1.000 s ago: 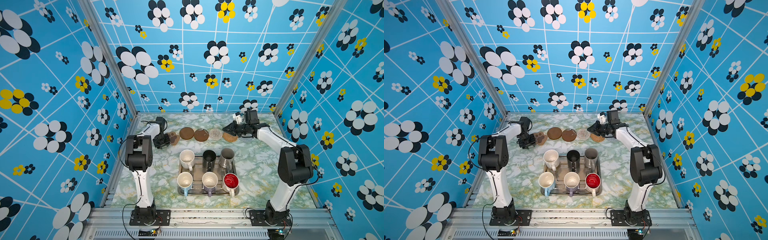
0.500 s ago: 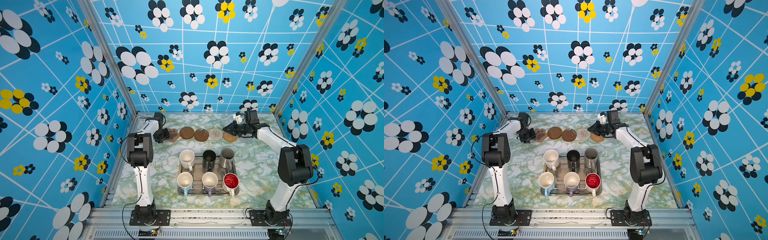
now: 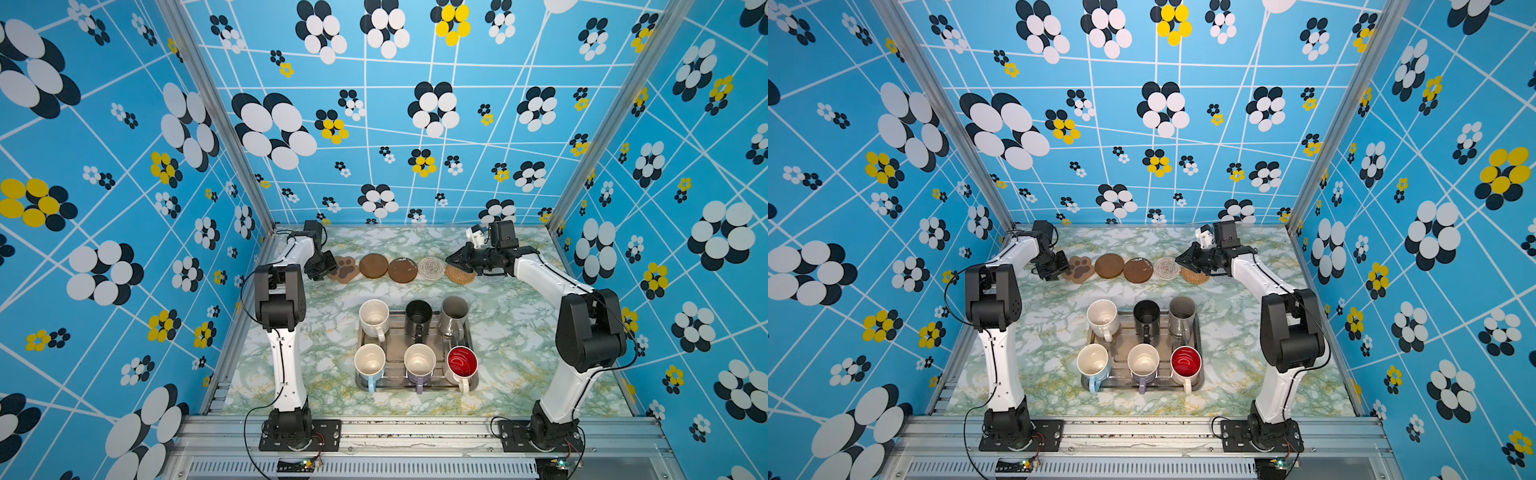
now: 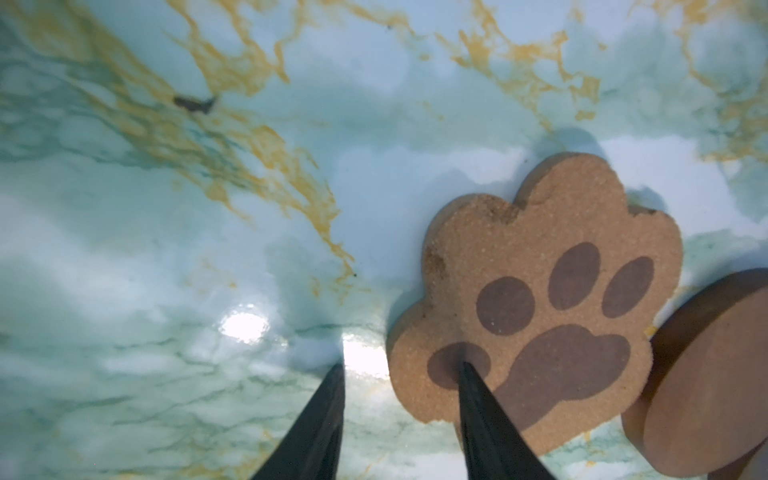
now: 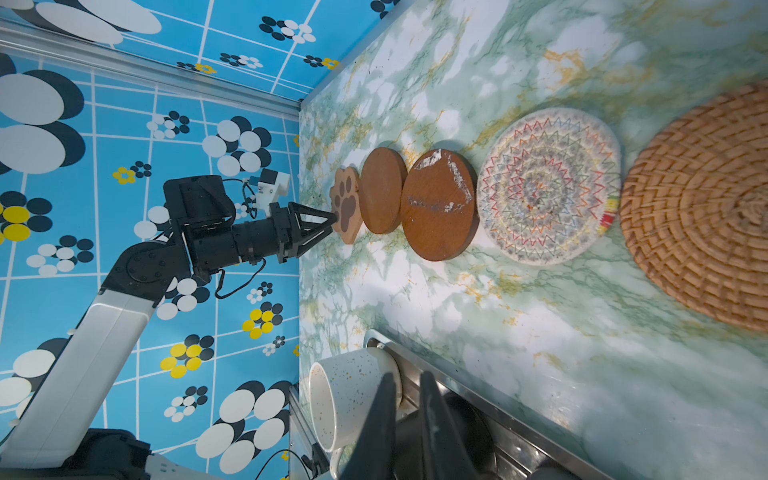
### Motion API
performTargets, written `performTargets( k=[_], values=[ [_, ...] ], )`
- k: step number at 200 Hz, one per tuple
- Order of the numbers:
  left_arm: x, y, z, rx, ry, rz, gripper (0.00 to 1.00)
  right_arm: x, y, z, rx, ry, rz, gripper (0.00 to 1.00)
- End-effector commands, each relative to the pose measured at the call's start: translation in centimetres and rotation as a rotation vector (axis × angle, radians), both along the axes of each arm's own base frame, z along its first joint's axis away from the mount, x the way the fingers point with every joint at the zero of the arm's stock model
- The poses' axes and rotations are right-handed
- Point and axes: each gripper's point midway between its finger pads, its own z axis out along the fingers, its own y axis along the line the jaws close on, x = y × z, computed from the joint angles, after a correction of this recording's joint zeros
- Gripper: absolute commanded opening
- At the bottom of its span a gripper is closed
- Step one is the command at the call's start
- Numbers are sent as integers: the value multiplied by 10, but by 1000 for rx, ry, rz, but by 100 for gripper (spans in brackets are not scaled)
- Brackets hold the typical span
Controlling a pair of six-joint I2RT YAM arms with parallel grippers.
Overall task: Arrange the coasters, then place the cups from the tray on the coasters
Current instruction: 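Push the paw coaster with the left gripper toward the plain brown coaster, then lift both grippers from the coaster row and swing them over the tray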
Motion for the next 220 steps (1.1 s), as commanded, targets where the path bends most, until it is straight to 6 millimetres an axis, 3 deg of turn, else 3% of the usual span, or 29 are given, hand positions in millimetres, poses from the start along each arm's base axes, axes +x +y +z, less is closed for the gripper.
performTargets(
  k=[1,43,85,105,151,185,220],
  values=[
    [-7,5,-28,-10,66,12,47,0,-3,3,-22,-5,-4,15],
    [-4,8,-20,-5,51,15,47,0,-4,5,-27,-8,-4,15],
    [-1,10,26,8,-50,27,46,1,-6,12,-41,-25,4,15],
    [-1,10,63,13,-127,26,46,0,-12,19,-61,-35,8,16],
    [-12,-7,171,60,-405,-12,46,-6,-36,46,-195,-111,-14,30],
    [-36,-48,259,115,-664,-119,47,-18,-49,50,-269,-130,-30,32],
    [-79,-96,307,120,-839,-204,50,-36,-56,61,-265,-176,-72,37]
  ],
)
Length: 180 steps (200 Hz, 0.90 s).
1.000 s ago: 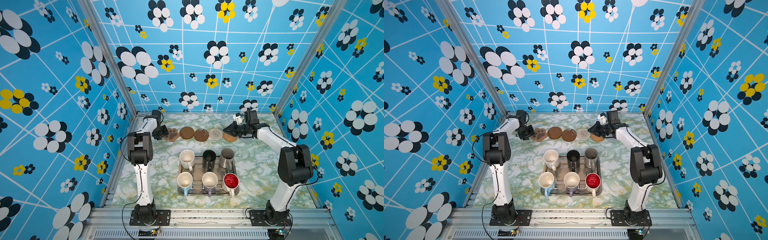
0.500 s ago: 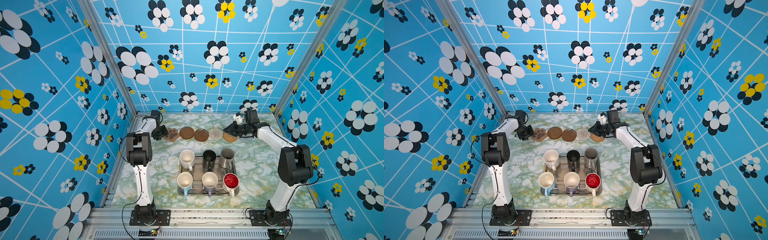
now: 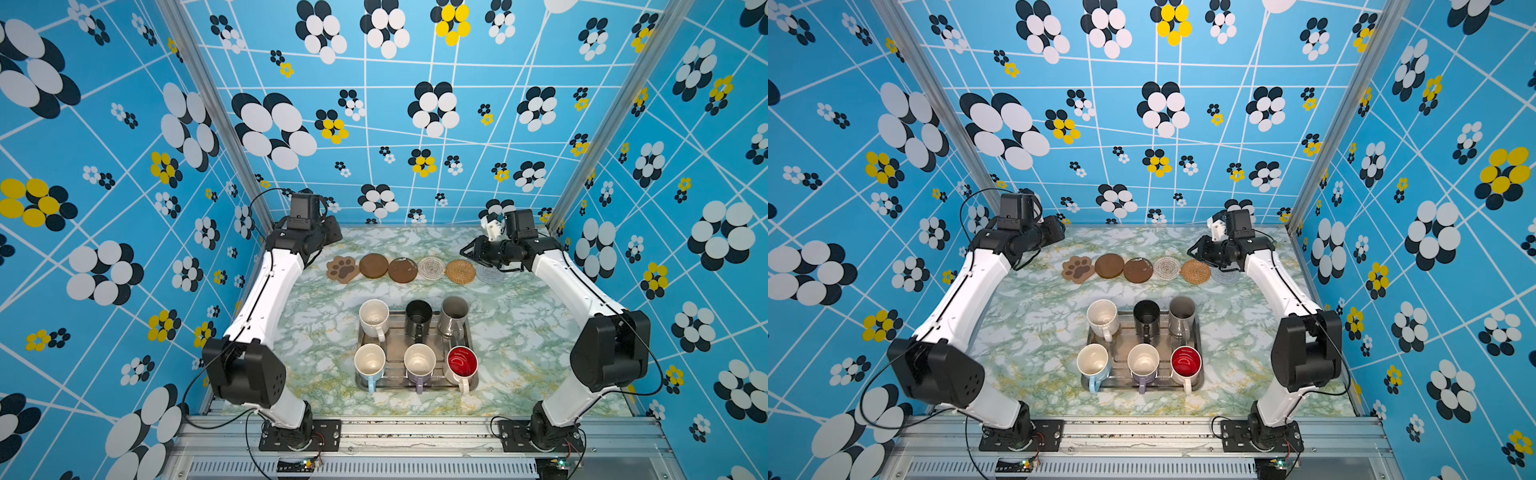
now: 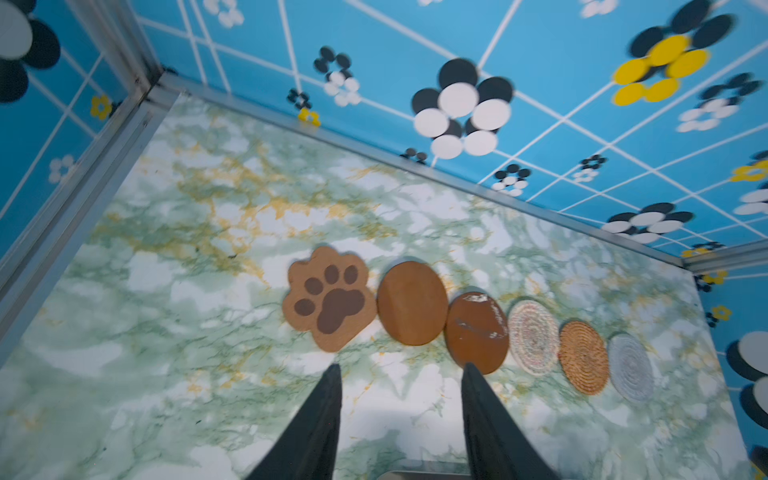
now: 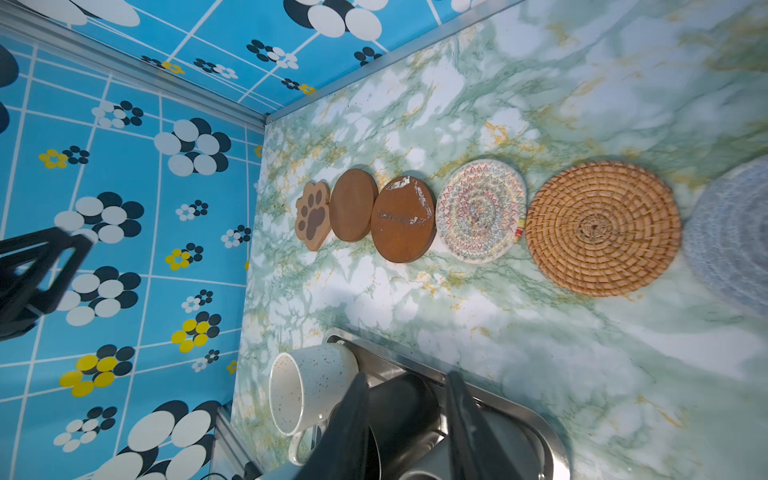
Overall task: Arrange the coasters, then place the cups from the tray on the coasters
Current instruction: 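Lift both grippers from the coaster row and swing them over the tray, then lower the right gripper onto the grey mug while the left hovers above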
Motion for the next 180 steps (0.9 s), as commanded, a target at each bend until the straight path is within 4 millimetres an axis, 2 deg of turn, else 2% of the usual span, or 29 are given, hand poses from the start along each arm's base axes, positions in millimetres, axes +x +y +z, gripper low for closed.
performTargets(
  k=[1,23,47,61,79,109,146,180],
  values=[
    [-20,-17,11,51,-83,-22,50,-15,-12,4,-39,-31,-31,38],
    [-48,-39,24,59,-173,-37,50,-28,-21,14,-55,-87,-79,44],
    [-78,-54,27,106,-253,14,50,-49,-35,20,-178,-153,-144,49],
    [-89,-67,24,92,-297,-16,50,-59,-35,22,-206,-181,-154,50],
    [-95,-77,12,72,-292,-46,50,-72,-30,22,-218,-209,-145,51],
    [-102,-86,-10,70,-251,-66,50,-91,-16,7,-206,-195,-105,51],
    [-110,-108,-27,37,-264,-142,50,-112,-16,-8,-235,-191,-72,51],
    [-108,-121,-35,30,-278,-170,50,-135,-12,-18,-248,-183,-33,51]
  ],
)
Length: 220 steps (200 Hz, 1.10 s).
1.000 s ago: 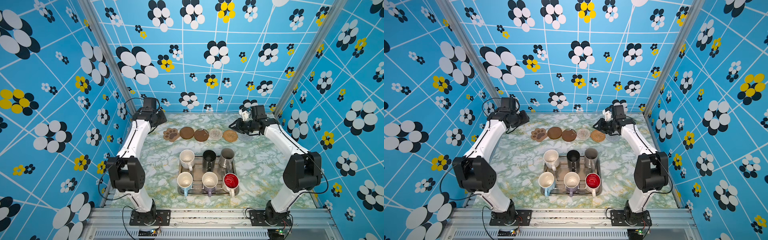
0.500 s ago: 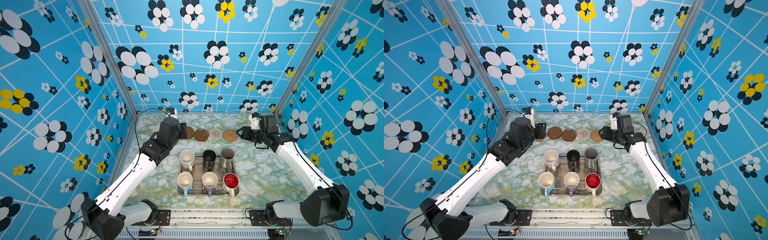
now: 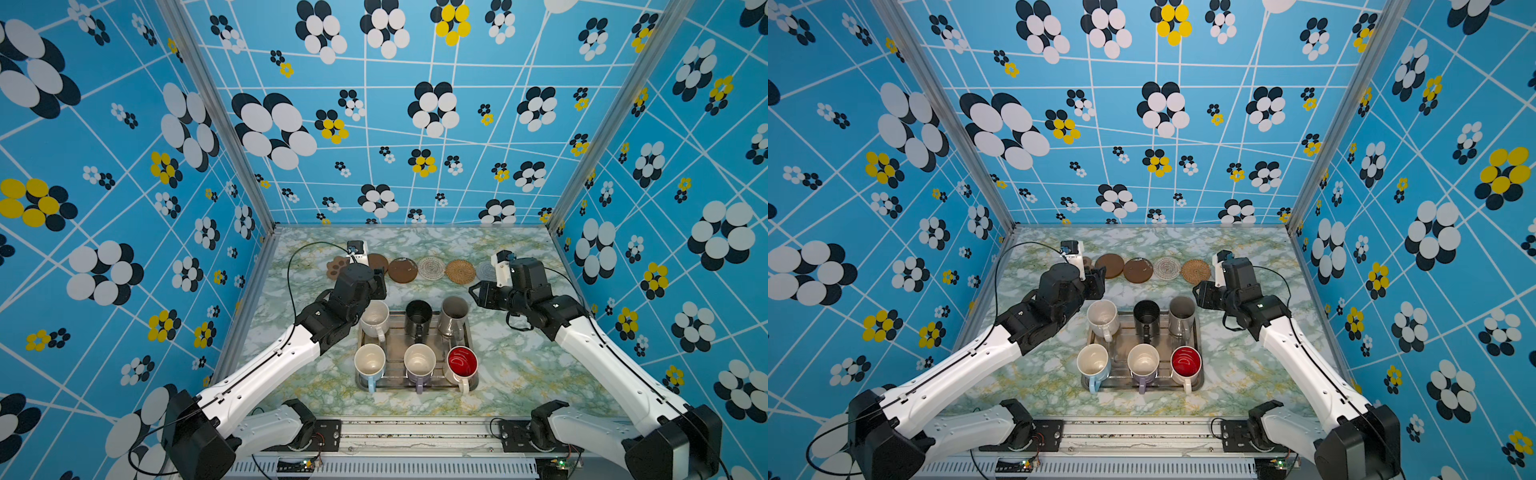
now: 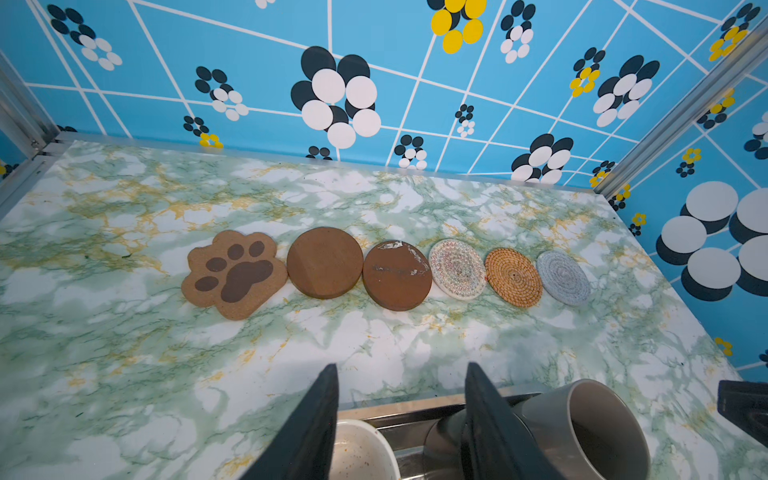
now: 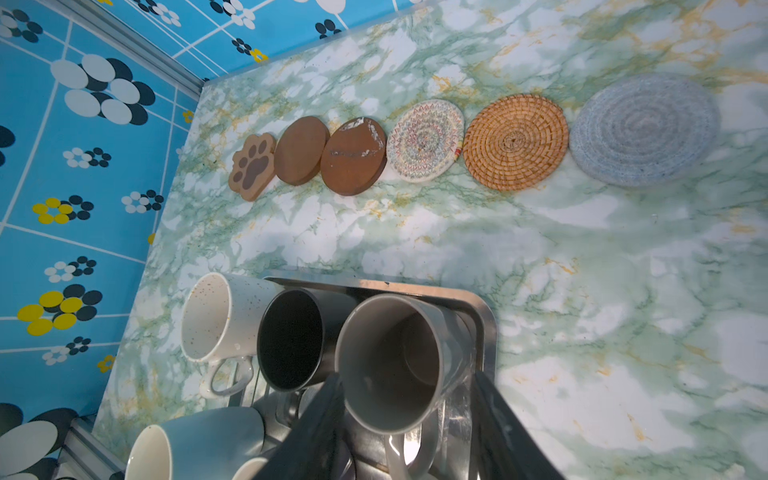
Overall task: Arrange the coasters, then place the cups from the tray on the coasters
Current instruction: 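Lower the right gripper onto the grey mug while the left hovers above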
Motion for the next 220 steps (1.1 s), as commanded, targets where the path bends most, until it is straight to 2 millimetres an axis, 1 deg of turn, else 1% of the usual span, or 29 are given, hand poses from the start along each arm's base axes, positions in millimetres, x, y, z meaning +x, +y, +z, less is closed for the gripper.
performTargets(
  k=[1,21,48,81,107,164,194,220],
  values=[
    [4,-11,12,-48,-56,-23,50,-14,1,1,-28,-23,22,51],
    [7,-17,9,-32,-53,-32,50,-25,3,-2,-47,-7,49,51],
    [10,-20,8,-21,-56,-24,50,-39,9,-7,-73,21,109,52],
    [12,-18,4,-1,-49,-14,51,-54,14,-24,-96,79,153,52],
    [10,-16,3,10,-44,-11,51,-62,15,-36,-101,120,158,52],
    [9,-14,3,12,-41,-9,51,-73,25,-51,-116,159,187,52],
    [8,-13,3,9,-42,-7,51,-73,27,-60,-131,183,182,52],
    [7,-12,3,11,-45,-2,51,-70,32,-64,-125,188,184,51]
  ],
)
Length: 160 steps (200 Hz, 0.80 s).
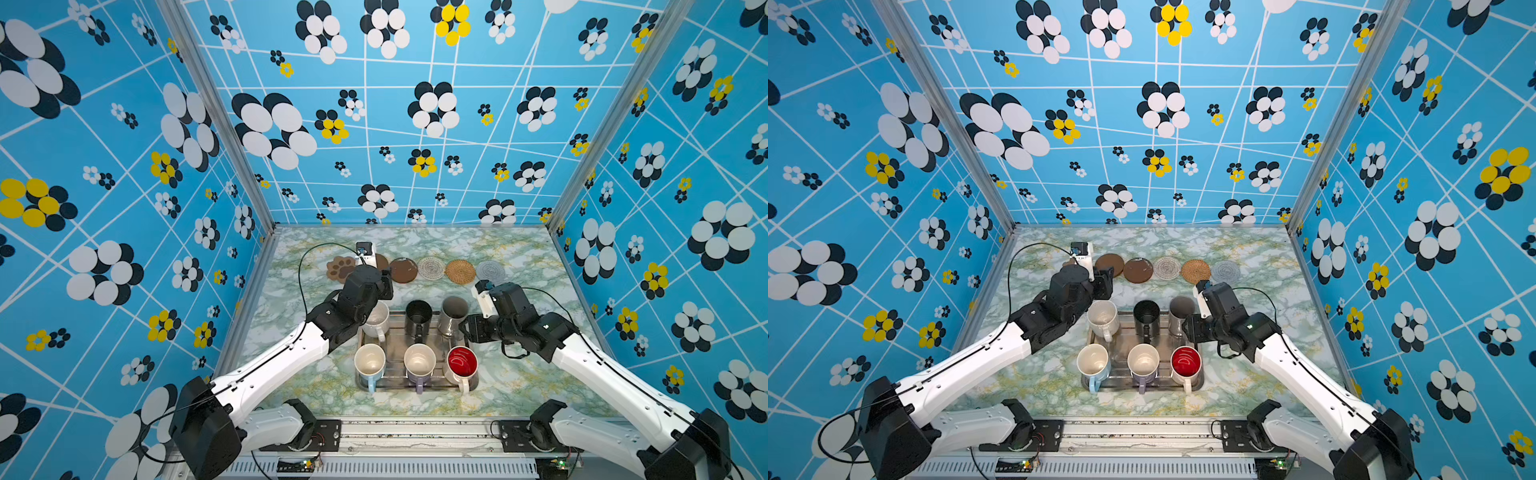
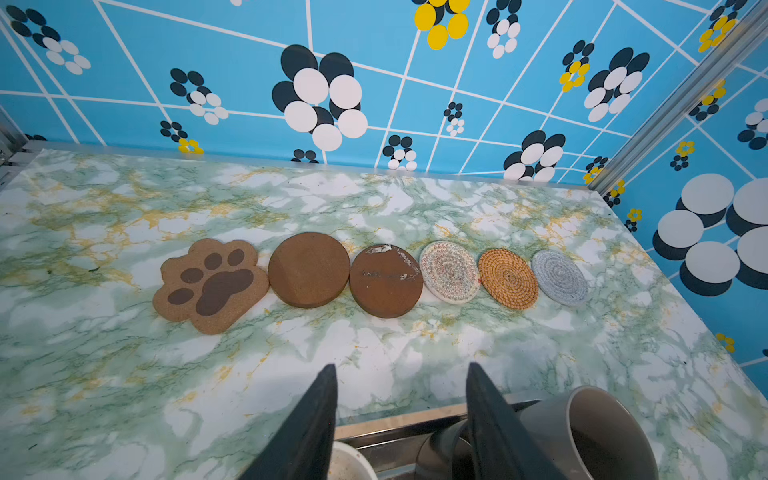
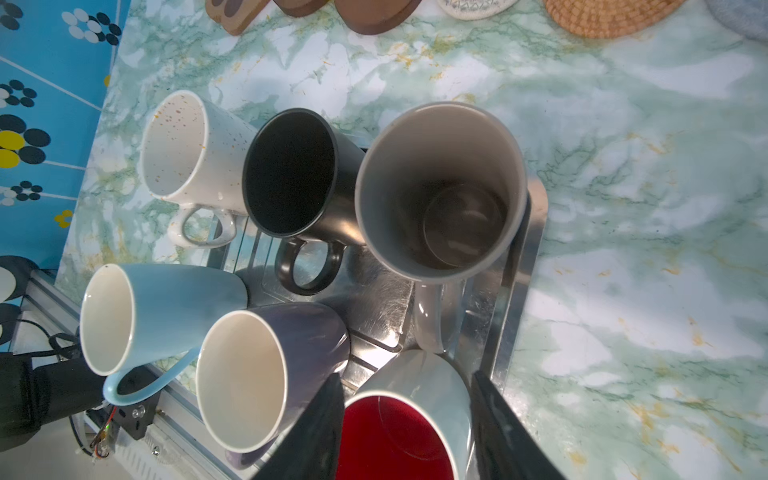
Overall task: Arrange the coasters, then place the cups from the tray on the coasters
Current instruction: 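Lower the right gripper onto the grey mug while the left hovers above, then grasp the grey mug with the right gripper and lift it toward the coasters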
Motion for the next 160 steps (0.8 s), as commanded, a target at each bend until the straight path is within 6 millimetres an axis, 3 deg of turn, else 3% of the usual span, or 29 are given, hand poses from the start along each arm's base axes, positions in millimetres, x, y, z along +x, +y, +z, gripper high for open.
performTargets(
  k=[1,53,160],
  values=[
    [-2,3,10,-2,-27,12,51,-1,2,-11,-12,25,-14,51],
    [-2,6,7,16,-26,20,52,5,7,-25,-39,60,-21,51],
    [3,1,1,40,-9,14,52,24,7,-35,-135,58,-49,45]
  ],
)
